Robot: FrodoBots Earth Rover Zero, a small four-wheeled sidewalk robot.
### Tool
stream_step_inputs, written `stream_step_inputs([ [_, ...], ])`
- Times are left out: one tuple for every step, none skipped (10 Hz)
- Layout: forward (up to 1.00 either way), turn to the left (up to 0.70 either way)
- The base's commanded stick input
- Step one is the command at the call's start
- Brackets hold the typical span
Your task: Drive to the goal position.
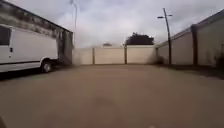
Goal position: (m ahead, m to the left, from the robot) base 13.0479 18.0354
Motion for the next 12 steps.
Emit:
stream_step_inputs([
  [0.70,0.00],
  [0.70,0.00],
  [0.70,0.00],
  [0.70,0.00],
  [0.70,0.06],
  [0.70,0.09],
  [0.70,0.13],
  [0.70,0.00],
  [0.70,0.00],
  [0.70,0.00],
  [0.70,0.00],
  [0.70,0.00],
])
